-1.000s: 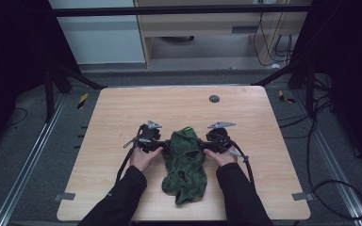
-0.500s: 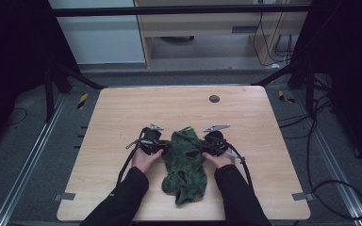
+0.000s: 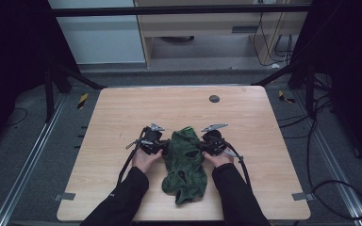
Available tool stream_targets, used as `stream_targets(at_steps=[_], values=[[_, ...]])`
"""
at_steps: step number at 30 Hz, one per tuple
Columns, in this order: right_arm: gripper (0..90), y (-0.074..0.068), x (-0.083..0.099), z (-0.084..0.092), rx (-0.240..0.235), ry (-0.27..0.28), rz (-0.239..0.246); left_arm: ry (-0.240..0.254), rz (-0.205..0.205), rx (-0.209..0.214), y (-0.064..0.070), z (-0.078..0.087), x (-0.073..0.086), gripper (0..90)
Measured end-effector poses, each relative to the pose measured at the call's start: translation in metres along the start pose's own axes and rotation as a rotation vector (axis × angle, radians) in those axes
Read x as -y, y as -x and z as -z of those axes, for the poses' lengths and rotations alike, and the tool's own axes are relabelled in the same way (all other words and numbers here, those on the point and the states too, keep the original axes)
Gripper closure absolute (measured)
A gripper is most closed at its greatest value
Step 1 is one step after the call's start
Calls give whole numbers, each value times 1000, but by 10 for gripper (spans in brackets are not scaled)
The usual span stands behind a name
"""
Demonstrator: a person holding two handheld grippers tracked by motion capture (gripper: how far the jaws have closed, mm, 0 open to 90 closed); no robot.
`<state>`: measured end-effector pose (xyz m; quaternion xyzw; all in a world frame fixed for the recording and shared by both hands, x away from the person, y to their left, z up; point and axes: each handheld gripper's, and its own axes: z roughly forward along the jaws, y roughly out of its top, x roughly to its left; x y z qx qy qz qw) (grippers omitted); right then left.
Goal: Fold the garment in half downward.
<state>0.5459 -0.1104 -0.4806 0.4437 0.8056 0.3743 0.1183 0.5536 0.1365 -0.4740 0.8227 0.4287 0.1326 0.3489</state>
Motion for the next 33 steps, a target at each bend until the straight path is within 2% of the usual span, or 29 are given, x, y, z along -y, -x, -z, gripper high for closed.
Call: stream_targets(at_steps=[2,5,9,11,18,21,24,33], values=[[846,-1,-2,3,-4,10,5,9,0,3,1,2,-1,855],[846,-5,-9,13,-16,58,20,37,-16,10,4,12,-7,856],[846,-8,-15,20,-19,79,30,69,-37,12,7,24,-16,856],[845,-11,-20,26,-19,106,52,93,-35,9,8,30,-20,856],[844,-9,-32,36,-21,169,57,157,-55,4,8,52,-37,856],[843,-10,-32,39,-23,173,70,163,-62,8,10,56,-37,856],[843,-13,-30,45,-27,176,103,168,-78,8,12,60,-34,856],[841,-21,-16,58,-48,184,156,174,-110,36,20,76,-12,855]])
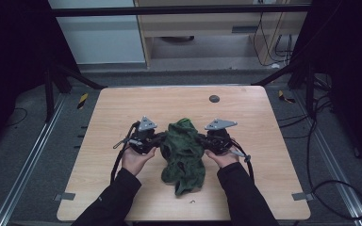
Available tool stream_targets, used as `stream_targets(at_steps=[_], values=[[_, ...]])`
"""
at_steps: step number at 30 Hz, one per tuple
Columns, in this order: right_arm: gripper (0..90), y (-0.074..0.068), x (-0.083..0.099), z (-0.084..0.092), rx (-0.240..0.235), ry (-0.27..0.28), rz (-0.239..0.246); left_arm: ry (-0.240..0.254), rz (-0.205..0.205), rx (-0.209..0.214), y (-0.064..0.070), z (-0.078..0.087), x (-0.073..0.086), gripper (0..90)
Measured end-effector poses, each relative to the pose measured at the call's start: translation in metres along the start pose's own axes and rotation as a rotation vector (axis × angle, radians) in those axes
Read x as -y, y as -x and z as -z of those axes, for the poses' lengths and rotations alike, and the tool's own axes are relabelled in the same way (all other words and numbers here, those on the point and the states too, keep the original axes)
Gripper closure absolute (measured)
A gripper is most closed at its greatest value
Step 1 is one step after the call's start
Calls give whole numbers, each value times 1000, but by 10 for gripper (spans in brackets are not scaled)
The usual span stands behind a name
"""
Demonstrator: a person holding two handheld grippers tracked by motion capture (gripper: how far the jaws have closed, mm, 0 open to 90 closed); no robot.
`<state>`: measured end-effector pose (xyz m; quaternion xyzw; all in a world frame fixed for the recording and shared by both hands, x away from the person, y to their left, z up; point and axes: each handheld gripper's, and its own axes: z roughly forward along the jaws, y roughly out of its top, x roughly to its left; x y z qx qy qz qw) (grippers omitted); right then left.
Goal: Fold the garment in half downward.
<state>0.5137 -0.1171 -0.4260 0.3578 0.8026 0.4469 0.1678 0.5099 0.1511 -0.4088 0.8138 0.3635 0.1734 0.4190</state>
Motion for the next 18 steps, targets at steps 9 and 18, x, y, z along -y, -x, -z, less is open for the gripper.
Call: stream_targets(at_steps=[9,18], values=[[840,-10,17,13,-36,-5,25,-30,-32,33,16,10,18,855],[833,-21,29,19,-66,-15,26,-49,-38,58,24,17,30,853]])
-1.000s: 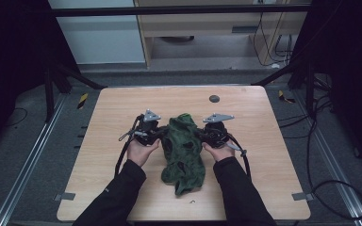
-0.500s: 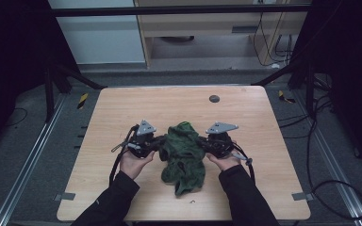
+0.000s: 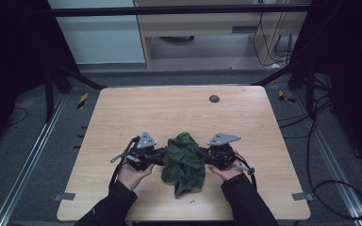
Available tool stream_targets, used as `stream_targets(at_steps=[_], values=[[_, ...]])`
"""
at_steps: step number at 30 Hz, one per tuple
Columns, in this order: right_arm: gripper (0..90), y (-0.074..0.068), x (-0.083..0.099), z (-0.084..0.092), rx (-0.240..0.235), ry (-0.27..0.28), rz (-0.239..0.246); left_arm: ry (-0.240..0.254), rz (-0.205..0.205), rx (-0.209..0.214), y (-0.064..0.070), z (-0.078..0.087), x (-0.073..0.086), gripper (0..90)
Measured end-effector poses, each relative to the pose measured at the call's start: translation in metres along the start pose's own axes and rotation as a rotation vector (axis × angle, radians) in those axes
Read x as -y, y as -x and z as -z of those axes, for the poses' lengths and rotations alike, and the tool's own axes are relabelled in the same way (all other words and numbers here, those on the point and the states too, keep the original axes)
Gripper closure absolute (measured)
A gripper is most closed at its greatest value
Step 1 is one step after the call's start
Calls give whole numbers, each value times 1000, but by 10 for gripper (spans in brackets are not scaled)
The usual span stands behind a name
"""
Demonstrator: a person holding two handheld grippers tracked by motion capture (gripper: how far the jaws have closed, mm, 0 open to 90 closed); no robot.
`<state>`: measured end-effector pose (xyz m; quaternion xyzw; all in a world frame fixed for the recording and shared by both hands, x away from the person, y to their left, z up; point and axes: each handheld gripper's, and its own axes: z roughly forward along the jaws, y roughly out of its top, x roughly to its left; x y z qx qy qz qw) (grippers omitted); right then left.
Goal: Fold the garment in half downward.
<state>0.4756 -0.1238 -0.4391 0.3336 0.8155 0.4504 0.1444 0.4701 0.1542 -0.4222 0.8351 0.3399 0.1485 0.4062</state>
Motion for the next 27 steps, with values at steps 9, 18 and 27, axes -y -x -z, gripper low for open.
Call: stream_targets(at_steps=[9,18,27], values=[[824,-10,17,4,-32,-14,-5,-40,6,28,9,2,19,849],[825,-18,32,10,-63,-60,-28,-95,10,29,16,3,33,847],[796,-23,47,8,-91,-123,-45,-164,3,59,24,-2,49,844]])
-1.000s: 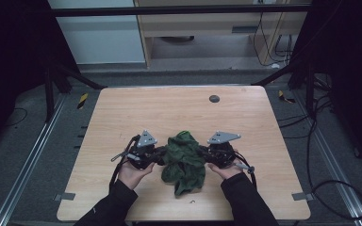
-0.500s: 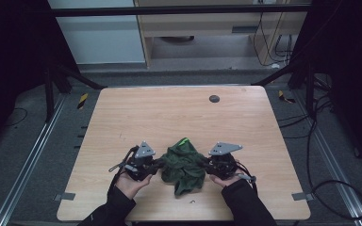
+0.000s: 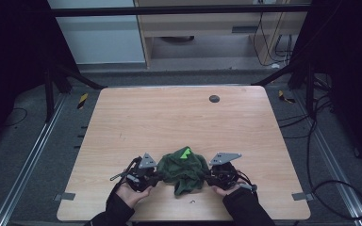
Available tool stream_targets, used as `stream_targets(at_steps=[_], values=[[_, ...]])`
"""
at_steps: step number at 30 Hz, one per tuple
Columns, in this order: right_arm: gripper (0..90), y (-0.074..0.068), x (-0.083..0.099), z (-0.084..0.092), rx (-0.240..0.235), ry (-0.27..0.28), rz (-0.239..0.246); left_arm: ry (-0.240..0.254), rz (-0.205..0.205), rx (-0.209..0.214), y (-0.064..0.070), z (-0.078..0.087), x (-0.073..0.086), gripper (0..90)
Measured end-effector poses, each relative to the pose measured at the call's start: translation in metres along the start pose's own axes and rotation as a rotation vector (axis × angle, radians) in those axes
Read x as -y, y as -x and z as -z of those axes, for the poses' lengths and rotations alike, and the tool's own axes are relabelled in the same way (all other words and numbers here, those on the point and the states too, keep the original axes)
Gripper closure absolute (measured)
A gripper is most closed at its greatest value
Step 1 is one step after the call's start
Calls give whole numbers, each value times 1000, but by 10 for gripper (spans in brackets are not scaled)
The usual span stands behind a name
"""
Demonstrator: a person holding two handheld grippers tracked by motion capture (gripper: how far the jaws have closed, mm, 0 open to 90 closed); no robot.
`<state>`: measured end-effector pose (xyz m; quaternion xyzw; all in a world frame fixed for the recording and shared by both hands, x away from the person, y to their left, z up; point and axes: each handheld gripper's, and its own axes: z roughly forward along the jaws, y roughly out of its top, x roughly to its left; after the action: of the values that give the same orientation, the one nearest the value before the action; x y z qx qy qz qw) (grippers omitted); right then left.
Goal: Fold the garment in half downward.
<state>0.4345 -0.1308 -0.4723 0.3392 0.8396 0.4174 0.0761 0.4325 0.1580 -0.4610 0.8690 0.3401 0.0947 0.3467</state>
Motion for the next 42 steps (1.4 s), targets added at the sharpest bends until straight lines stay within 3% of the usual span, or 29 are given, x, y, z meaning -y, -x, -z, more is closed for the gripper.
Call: stream_targets(at_steps=[4,9,13,20,26,31,35,42], values=[[814,0,5,-1,-5,-20,-15,-39,-2,15,2,-7,6,864],[811,0,6,-3,-6,-28,-21,-39,-4,15,4,-10,6,871],[759,0,5,-2,-12,-19,-18,-38,-3,16,2,-6,5,867],[708,-2,1,10,-11,16,-25,23,15,-3,0,11,1,819],[688,0,-5,24,0,72,-38,71,50,-31,-10,28,-3,785],[685,5,-16,33,22,124,-45,101,69,-42,-22,35,-17,755],[679,11,-32,29,41,159,-53,117,65,-32,-26,27,-37,720],[664,19,-44,12,41,145,-75,101,63,-25,-29,6,-51,655]])
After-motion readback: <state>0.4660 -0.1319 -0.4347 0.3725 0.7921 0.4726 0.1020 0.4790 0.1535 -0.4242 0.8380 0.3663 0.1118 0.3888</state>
